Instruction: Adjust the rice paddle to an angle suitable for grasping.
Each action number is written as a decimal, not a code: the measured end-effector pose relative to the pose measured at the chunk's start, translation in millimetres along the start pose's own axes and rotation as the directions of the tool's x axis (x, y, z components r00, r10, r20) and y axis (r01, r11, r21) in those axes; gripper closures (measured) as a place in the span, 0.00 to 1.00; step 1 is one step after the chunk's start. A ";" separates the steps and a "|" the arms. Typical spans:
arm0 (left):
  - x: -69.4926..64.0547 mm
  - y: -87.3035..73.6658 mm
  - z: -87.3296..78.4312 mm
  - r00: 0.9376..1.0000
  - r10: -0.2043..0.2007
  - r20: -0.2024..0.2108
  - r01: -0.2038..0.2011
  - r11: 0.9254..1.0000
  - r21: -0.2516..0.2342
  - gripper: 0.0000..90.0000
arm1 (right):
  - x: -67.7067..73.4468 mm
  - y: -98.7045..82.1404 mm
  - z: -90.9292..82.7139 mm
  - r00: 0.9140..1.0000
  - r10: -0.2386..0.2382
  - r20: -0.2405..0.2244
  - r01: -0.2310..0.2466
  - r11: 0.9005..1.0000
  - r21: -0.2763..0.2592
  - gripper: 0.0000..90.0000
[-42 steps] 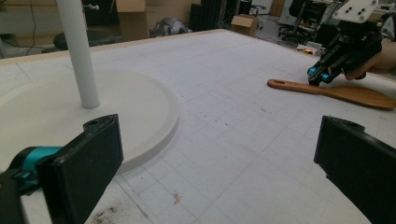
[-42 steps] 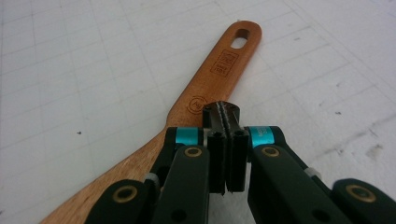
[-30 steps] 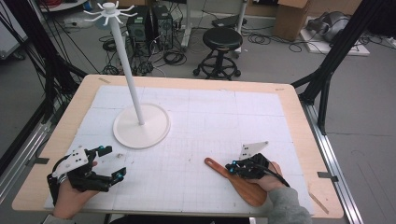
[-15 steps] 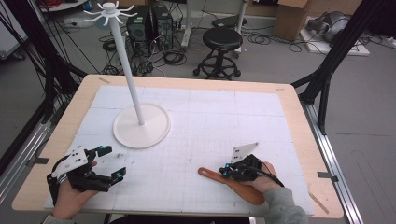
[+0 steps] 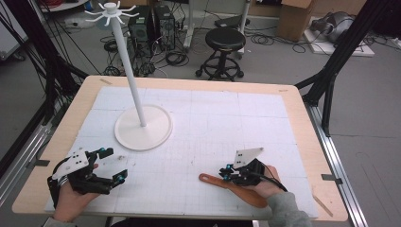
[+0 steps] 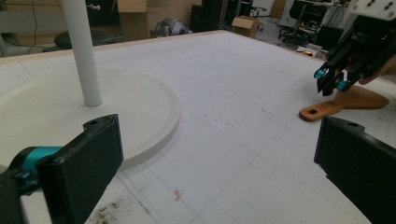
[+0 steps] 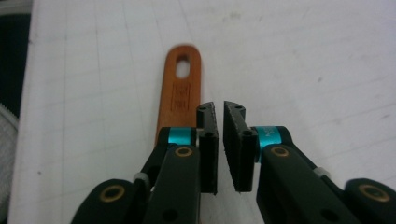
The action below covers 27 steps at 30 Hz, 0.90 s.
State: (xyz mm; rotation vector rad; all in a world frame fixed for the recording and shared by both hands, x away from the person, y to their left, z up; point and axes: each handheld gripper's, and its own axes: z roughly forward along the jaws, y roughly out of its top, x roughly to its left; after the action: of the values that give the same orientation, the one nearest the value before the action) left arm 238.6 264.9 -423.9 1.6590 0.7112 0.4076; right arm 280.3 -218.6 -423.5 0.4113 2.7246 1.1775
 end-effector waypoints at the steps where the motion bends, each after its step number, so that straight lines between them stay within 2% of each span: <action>1: 0.0 0.1 -0.2 1.000 -0.005 -0.002 0.005 1.000 -0.004 0.02 | 1.1 1.2 -1.8 1.000 -0.003 0.010 0.003 1.000 -0.014 0.83; 2: 0.0 0.1 -0.2 1.000 -0.005 -0.002 0.005 1.000 -0.004 0.02 | 1.1 1.2 -1.8 1.000 -0.003 0.010 0.003 1.000 -0.014 0.83; 3: 0.3 0.2 -0.5 1.000 -0.005 -0.001 0.005 1.000 -0.004 0.02 | 3.0 2.7 -3.7 1.000 0.005 0.012 -0.005 1.000 -0.028 0.79; 5: 0.8 0.3 -1.2 1.000 -0.005 -0.003 0.005 1.000 -0.004 0.02 | 8.0 5.7 -5.3 0.999 0.018 0.027 -0.017 0.999 -0.041 0.64; 6: 0.8 0.3 -1.2 1.000 -0.005 -0.003 0.005 1.000 -0.004 0.02 | 8.0 5.7 -5.3 0.999 0.018 0.027 -0.017 0.999 -0.041 0.64; 7: 0.8 0.3 -1.3 1.000 -0.004 -0.003 0.004 1.000 -0.003 0.02 | 11.2 6.7 -4.2 0.999 0.023 0.035 -0.021 0.999 -0.039 0.56; 9: 0.4 0.2 -0.6 1.000 -0.005 -0.001 0.005 1.000 -0.004 0.02 | 12.3 7.3 -3.4 0.999 0.017 0.044 -0.015 0.999 -0.038 0.52; 10: 0.3 0.2 -0.2 1.000 -0.005 -0.001 0.005 1.000 -0.002 0.02 | 15.2 8.9 -2.7 0.994 0.018 0.105 -0.014 0.999 -0.036 0.43; 11: 0.3 0.2 -0.2 1.000 -0.005 -0.001 0.005 1.000 -0.002 0.02 | 15.2 8.9 -2.7 0.994 0.018 0.105 -0.014 0.999 -0.036 0.43; 12: 0.5 0.1 0.0 1.000 -0.002 -0.002 0.002 1.000 0.001 0.02 | 16.5 10.2 -2.9 0.992 0.040 0.123 -0.036 0.999 -0.034 0.39; 15: 0.5 0.3 0.0 1.000 -0.001 -0.002 0.001 1.000 0.000 0.02 | 16.6 10.6 -3.7 0.991 0.054 0.126 -0.049 0.998 -0.042 0.31; 16: 0.4 0.3 0.0 1.000 -0.001 -0.002 0.001 1.000 0.000 0.02 | 16.4 10.6 -4.0 0.990 0.058 0.127 -0.053 0.998 -0.044 0.24; 17: 0.4 0.3 0.0 1.000 -0.001 -0.002 0.001 1.000 0.000 0.02 | 16.4 10.6 -4.0 0.990 0.058 0.127 -0.053 0.998 -0.044 0.24; 19: 0.3 0.3 0.1 1.000 -0.002 -0.002 0.002 1.000 -0.001 0.02 | 16.6 12.0 -6.2 0.981 0.091 0.173 -0.081 0.995 -0.061 0.03; 20: 0.4 0.3 0.1 1.000 0.000 -0.002 0.000 1.000 0.001 0.02 | 16.5 12.4 -7.2 0.981 0.094 0.167 -0.083 0.994 -0.068 0.00; 22: 0.4 0.2 0.3 1.000 0.002 -0.001 -0.002 1.000 0.004 0.02 | 16.8 13.0 -8.7 0.980 0.103 0.172 -0.089 0.993 -0.082 0.00; 23: 0.4 0.2 0.4 1.000 0.001 0.000 -0.001 1.000 0.004 0.02 | 17.2 13.6 -11.4 0.984 0.096 0.147 -0.083 0.992 -0.094 0.00; 25: 0.3 0.1 0.5 1.000 0.000 0.000 0.000 1.000 0.004 0.02 | 17.2 13.8 -11.5 0.986 0.088 0.143 -0.075 0.993 -0.094 0.00; 27: 0.5 0.0 0.8 1.000 0.001 0.000 -0.001 1.000 0.005 0.02 | 17.5 14.2 -9.5 0.989 0.079 0.128 -0.071 0.995 -0.068 0.00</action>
State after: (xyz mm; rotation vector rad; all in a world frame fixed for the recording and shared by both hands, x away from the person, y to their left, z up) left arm 239.5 264.6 -424.2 1.6641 0.7119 0.4075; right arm 264.1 -210.5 -407.1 0.5666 2.5740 1.2057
